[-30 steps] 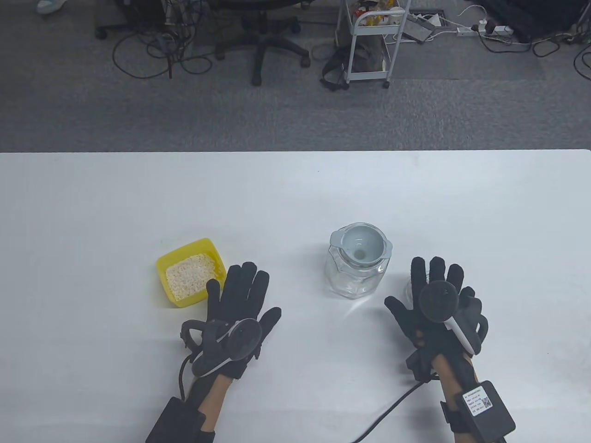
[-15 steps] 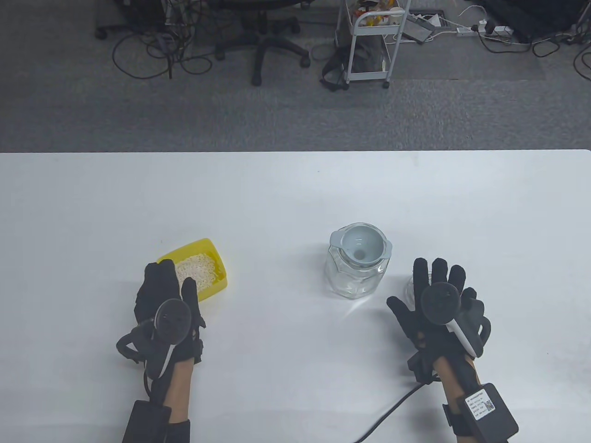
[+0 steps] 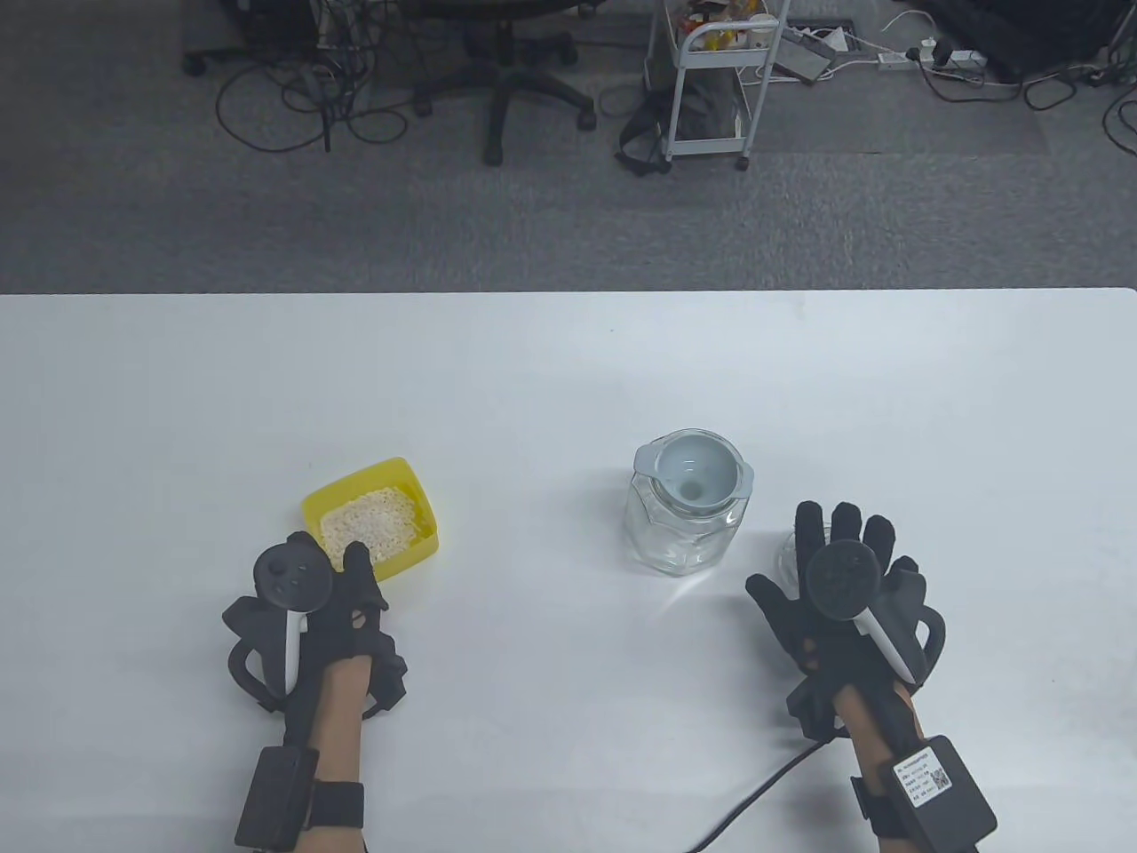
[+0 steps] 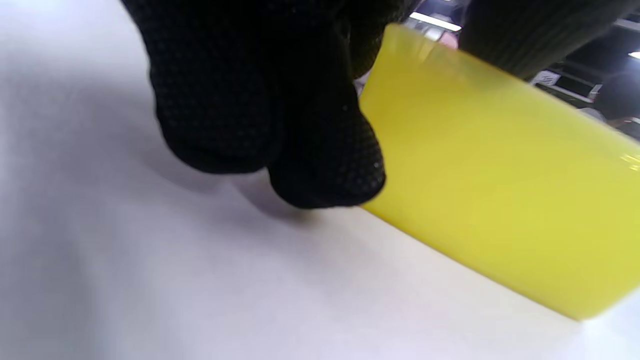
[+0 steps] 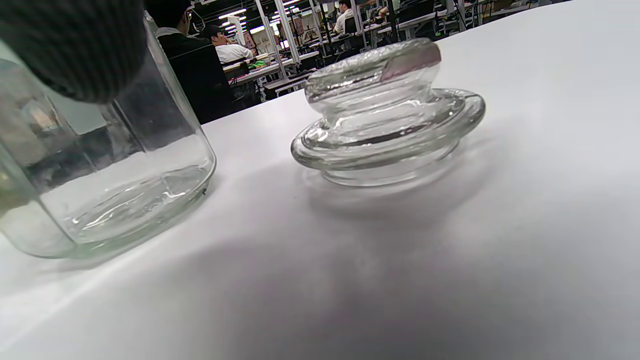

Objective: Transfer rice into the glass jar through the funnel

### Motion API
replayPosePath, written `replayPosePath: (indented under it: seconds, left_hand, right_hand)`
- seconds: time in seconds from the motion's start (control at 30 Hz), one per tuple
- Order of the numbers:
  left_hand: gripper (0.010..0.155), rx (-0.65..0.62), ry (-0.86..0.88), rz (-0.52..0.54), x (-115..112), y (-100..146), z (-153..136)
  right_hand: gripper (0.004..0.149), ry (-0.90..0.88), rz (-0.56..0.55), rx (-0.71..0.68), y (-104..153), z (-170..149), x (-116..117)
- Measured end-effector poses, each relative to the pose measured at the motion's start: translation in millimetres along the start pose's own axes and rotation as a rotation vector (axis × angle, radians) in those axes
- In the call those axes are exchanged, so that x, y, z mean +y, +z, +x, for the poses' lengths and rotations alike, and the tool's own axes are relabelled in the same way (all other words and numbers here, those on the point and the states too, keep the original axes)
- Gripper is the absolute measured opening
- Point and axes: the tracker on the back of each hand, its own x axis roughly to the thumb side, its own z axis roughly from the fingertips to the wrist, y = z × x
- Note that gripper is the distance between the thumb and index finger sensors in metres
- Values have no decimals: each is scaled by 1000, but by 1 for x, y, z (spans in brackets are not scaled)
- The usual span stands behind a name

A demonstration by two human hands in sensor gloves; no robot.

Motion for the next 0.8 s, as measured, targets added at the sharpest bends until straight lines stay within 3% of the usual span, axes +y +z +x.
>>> replayPosePath:
  seconds: [0.1, 0.33, 0.43, 0.7, 0.8]
  left_hand:
    - [73, 87, 137, -79, 1, -9, -6]
    - [59, 185, 115, -194, 4, -29, -2]
    - [62, 192, 230, -279, -2, -33, -3]
    - [70, 112, 414, -326, -3, -28, -15]
    - [73, 102, 536, -405, -4, -26, -19]
  right_hand:
    - [90, 6, 1, 0, 0, 1, 0]
    - [90, 10, -8, 0, 0, 0, -1]
    - [90, 9, -8, 2, 0, 0, -1]
    - [91, 8, -6, -7, -1, 0, -2]
    - [91, 8, -2, -6, -2, 0, -2]
